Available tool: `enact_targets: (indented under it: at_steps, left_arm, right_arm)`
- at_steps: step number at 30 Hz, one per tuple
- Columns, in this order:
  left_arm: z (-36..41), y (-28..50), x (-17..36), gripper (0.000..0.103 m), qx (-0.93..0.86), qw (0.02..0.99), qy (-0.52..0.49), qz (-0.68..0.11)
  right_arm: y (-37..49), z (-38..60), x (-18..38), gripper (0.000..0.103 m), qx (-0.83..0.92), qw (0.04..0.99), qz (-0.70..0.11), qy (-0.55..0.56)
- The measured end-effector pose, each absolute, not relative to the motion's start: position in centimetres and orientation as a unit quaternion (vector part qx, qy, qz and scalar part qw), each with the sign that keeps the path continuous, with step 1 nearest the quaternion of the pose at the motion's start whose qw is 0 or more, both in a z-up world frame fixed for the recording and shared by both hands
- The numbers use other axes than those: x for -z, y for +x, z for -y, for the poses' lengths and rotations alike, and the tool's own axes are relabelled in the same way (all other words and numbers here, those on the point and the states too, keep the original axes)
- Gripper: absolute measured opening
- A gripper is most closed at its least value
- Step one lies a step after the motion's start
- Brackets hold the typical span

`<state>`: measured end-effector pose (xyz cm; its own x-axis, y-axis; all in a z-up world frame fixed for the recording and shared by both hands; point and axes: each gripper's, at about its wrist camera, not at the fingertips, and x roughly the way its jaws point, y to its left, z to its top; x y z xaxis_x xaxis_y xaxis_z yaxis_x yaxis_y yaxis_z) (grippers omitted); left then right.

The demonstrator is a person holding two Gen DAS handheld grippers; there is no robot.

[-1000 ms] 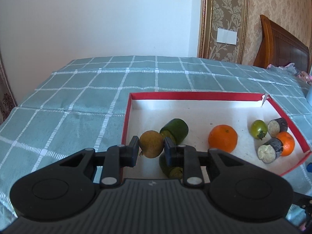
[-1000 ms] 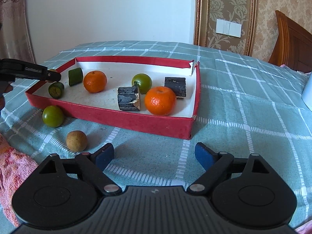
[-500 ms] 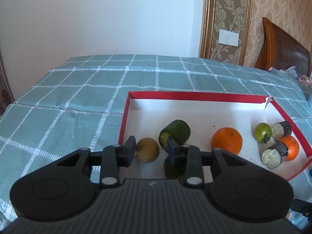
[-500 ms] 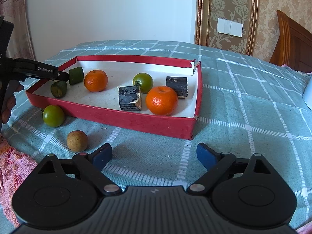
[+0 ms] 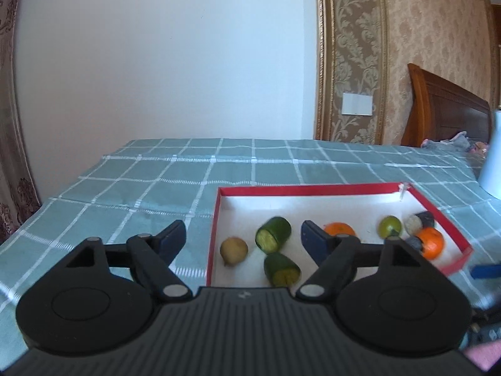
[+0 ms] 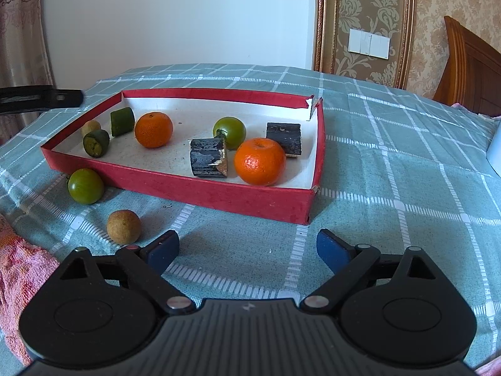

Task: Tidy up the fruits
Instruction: 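Carry the brown fruit into the red tray and open the left gripper, then move the right gripper to the small brown kiwi beside the tray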

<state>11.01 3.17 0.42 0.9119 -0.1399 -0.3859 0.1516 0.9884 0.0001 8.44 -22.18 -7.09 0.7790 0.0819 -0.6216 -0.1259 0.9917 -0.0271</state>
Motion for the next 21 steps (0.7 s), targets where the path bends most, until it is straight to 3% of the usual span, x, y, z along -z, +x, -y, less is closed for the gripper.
enact_targets:
  at_steps: [1,9,21]
  left_arm:
    - [-3.3,10.3,-0.3,0.089,0.075,0.977,0.015,-0.197]
    - [-3.5,7.4,2.3,0.09,0.087,0.97,0.019,-0.226]
    - [-3.6,9.5,4.7,0.098,0.093,0.949,0.01,-0.3]
  right_arm:
    - [8.4,22.2,7.1,0.095,-0.055,0.943,-0.328,-0.034]
    - [8.5,22.1,7.1,0.098,-0.05,0.942,-0.329,-0.035]
    - [8.5,22.2,7.1,0.099,-0.057,0.942,-0.33,-0.032]
